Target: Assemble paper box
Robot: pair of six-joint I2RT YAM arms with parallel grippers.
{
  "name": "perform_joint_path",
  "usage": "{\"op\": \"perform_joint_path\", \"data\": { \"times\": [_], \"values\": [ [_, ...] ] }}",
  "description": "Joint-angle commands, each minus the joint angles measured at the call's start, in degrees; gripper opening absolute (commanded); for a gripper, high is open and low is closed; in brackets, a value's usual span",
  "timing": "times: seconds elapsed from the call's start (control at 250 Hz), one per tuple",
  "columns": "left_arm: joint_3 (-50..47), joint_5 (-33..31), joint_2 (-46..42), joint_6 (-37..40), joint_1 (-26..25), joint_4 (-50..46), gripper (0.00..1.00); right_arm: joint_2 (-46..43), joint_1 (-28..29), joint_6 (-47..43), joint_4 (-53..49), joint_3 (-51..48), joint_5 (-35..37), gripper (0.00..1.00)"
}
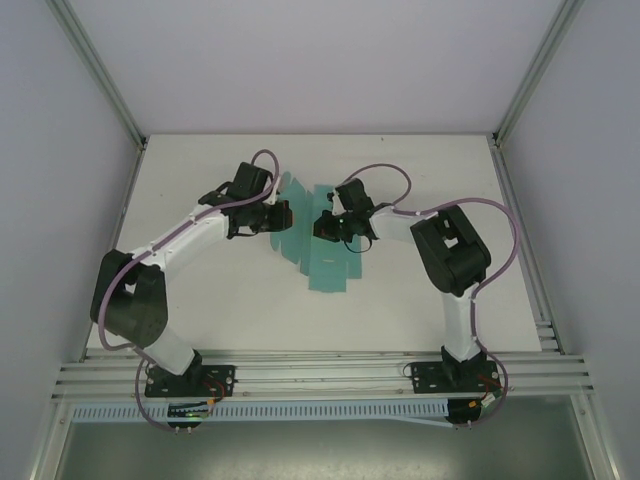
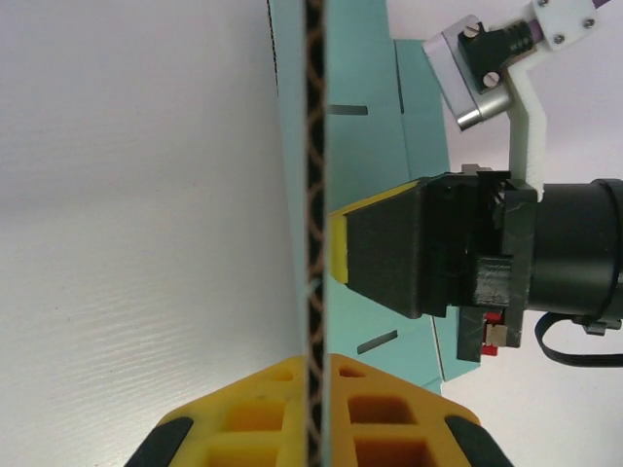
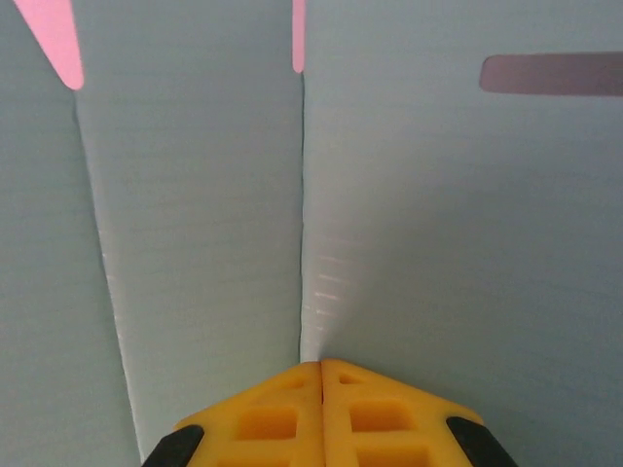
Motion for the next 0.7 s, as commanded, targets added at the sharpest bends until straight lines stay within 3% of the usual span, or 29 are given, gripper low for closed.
{"op": "perform_joint_path", "data": {
  "times": [0.0,0.2,0.332,0.432,0.6,0.695],
  "values": [
    [4.75,5.02,0.12,0.01,-1.99,3.14,0.0,3.09,0.47,0.03,-3.92,-1.65,4.43,0.06],
    [4.41,-1.19,0.92,-0.75,-2.04,-0.57,0.0,-1.58,-0.2,-1.63,-3.0,-3.32,5.46,0.16],
    [1.04,-4.66,-0.69,-1.74,-2.04,0.07,0.0,-7.12,-1.06,-1.4,-1.09,-7.08,5.89,0.27],
    [-2.2,-6.45,-3.27,-2.83,-1.93,2.69,0.0,-12.39,-4.8,-1.81,-0.22,-11.74,6.99,0.35],
    [-6.28,-2.57,-7.78,-2.88,-1.86,11.92,0.0,-22.06,-8.58,-4.62,-5.41,-19.07,12.06,0.41],
    [-7.12,-0.18,-9.82,-1.11,-1.86,15.33,0.0,-29.73,-10.69,-6.5,-4.02,-25.14,11.9,0.52]
  ]
}}
